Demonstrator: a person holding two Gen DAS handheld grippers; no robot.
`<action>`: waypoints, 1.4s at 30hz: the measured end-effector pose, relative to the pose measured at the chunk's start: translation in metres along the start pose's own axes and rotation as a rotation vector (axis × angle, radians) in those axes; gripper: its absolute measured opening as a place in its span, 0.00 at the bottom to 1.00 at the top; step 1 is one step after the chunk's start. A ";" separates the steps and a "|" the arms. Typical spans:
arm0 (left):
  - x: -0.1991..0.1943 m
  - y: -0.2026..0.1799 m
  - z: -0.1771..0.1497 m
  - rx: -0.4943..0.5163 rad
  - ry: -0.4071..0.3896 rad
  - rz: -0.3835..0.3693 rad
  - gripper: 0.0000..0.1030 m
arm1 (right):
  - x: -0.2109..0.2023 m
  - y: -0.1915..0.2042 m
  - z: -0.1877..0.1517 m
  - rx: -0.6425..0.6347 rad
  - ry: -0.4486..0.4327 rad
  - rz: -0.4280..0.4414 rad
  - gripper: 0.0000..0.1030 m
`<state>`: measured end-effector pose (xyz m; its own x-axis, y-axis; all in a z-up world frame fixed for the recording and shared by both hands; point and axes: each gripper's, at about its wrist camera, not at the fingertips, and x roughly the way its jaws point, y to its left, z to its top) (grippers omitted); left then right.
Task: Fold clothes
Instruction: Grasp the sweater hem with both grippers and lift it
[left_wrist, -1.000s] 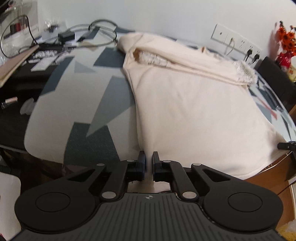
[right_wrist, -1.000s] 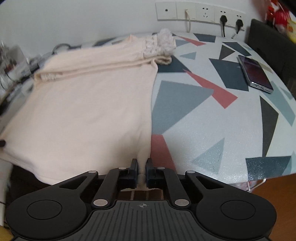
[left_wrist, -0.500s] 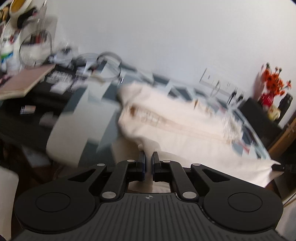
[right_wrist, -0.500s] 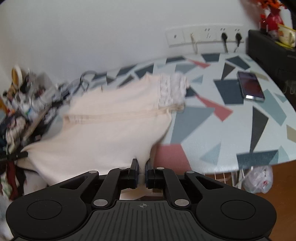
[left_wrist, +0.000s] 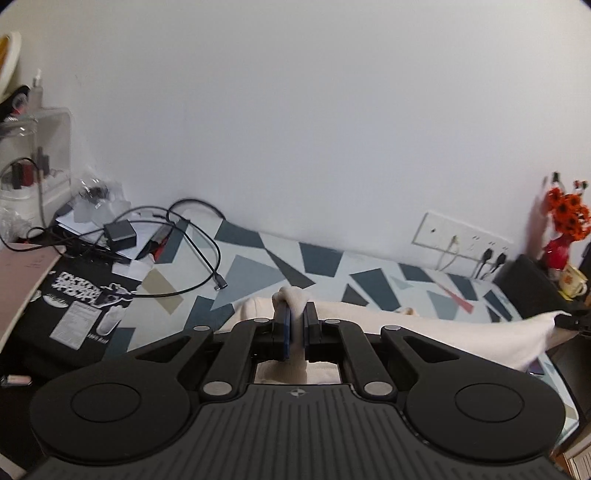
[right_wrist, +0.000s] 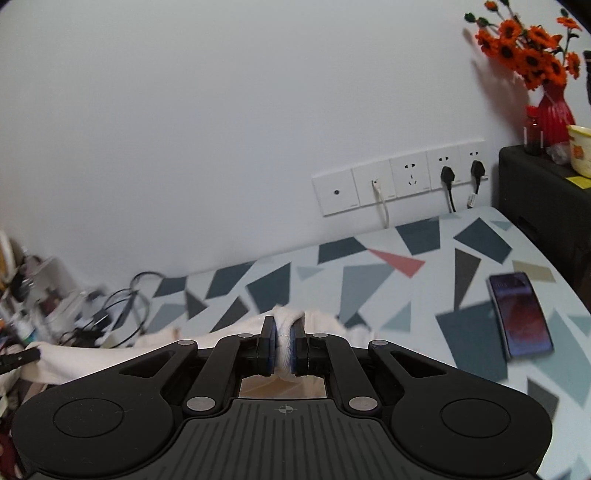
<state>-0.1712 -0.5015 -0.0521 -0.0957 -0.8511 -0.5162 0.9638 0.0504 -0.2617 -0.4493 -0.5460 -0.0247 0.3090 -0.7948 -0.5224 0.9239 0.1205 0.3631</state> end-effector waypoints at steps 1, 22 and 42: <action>0.013 0.002 0.002 0.002 0.014 0.010 0.07 | 0.016 -0.003 0.005 0.004 0.009 -0.005 0.06; 0.138 -0.012 0.007 0.108 0.240 0.121 0.69 | 0.176 -0.005 -0.008 -0.170 0.193 -0.117 0.70; 0.252 -0.085 0.006 0.283 0.221 0.206 0.69 | 0.281 -0.002 0.021 -0.238 0.234 -0.257 0.78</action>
<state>-0.2753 -0.7232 -0.1546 0.0848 -0.7041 -0.7051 0.9958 0.0359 0.0839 -0.3689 -0.7820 -0.1561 0.0791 -0.6639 -0.7436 0.9955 0.0918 0.0239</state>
